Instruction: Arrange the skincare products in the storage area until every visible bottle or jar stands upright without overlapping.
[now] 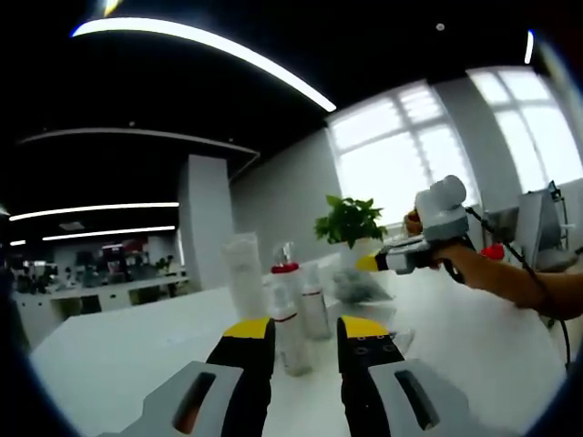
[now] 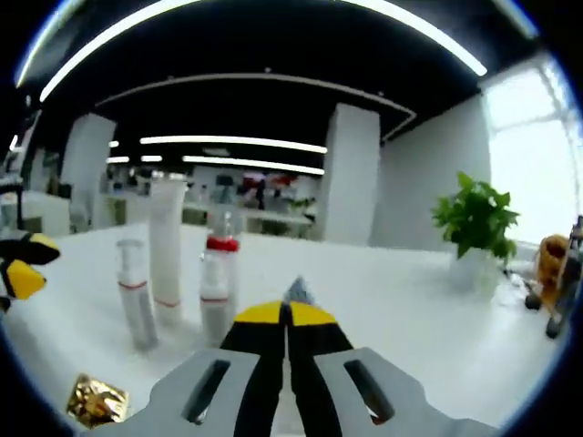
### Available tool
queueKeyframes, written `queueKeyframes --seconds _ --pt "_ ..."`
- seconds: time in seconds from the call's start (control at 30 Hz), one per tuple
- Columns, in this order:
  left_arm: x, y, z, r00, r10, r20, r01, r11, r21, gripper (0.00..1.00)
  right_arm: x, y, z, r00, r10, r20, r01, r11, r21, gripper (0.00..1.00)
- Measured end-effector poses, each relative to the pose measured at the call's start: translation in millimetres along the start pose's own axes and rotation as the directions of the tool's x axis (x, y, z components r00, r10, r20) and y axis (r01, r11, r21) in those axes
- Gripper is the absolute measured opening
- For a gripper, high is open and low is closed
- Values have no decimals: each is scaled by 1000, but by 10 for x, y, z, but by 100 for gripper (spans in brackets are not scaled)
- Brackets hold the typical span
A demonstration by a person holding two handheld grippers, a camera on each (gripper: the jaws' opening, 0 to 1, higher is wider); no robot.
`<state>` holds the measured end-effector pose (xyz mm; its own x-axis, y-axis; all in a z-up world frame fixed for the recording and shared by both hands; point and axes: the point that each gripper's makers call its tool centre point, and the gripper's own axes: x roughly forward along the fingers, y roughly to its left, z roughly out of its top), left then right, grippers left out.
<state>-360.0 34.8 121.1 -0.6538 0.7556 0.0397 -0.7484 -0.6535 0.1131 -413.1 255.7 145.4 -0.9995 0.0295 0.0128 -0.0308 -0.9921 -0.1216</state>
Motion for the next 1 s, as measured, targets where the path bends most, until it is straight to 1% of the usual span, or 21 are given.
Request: queueKeyframes --seconds 0.03,0.1,0.2,0.27,0.4,0.47,0.5,0.53,0.57,0.6,0.63,0.67,0.7,0.73,0.77,0.8,0.83,0.87,0.93,0.97,1.0 --pt "0 1 -1 1000 0 0 0 1000 0 28 -6 -11 25 1000 1 9 -1 1000 12 0" --pt "2 5 -2 1000 0 -1 0 1000 0 28 -58 -35 145 998 4 60 -9 997 72 0" --pt "1 6 -7 1000 0 -2 0 1000 1 27 -119 -94 272 993 -16 118 6 997 81 0" --pt "0 7 -9 1000 1 -3 -1 1000 1 27 -159 -158 362 985 -45 164 31 996 82 0" --pt "0 10 -13 1000 1 -4 -1 1000 1 27 -261 -253 518 966 -78 245 47 991 129 0" --pt "0 10 -14 1000 1 -4 -1 1000 2 27 -358 -321 649 944 -104 313 59 987 148 0" --pt "0 10 -14 1000 1 -4 -1 1000 2 27 -387 -332 684 937 -109 331 63 987 148 0" --pt "2 11 -15 1000 1 -5 -1 1000 2 27 -430 -333 743 926 -109 361 61 988 140 0" --pt "0 10 -16 1000 1 -5 -1 1000 2 27 -493 -333 821 908 -114 403 64 989 136 0" --pt "2 11 -16 1000 2 -5 -2 1000 2 27 -536 -318 867 900 -104 424 61 992 113 0" --pt "0 11 -17 1000 2 -5 -2 1000 3 27 -563 -311 903 889 -105 445 57 991 120 0" --pt "3 13 -17 1000 2 -6 -2 1000 2 27 -606 -299 962 870 -100 482 55 993 107 0" --pt "2 12 -17 1000 1 -6 -1 1000 2 27 -643 -280 1001 859 -95 504 52 994 99 0" --pt "3 13 -19 1000 2 -6 -2 1000 2 27 -660 -246 1021 854 -76 515 38 996 85 0" --pt "2 13 -20 1000 2 -6 -2 1000 3 27 -654 -188 1030 855 -45 516 4 997 80 0" --pt "4 13 -22 1000 2 -7 -2 1000 3 27 -650 -157 1032 856 -30 515 -15 996 83 0" --pt "4 12 -23 1000 2 -7 -2 1000 3 27 -657 -88 1044 853 2 521 -48 996 75 0" --pt "3 10 -26 1000 3 -7 -3 1000 3 27 -660 -1 1052 848 51 527 -99 993 64 0" --pt "1 6 -26 1000 3 -7 -3 1000 4 27 -673 154 1081 832 136 538 -211 974 80 0" --pt "-2 4 -24 1000 2 -7 -2 1000 4 27 -689 235 1085 822 185 539 -275 957 91 0" --pt "-2 6 -19 1000 2 -4 -2 1000 4 27 -696 266 1086 818 202 539 -303 947 104 0"
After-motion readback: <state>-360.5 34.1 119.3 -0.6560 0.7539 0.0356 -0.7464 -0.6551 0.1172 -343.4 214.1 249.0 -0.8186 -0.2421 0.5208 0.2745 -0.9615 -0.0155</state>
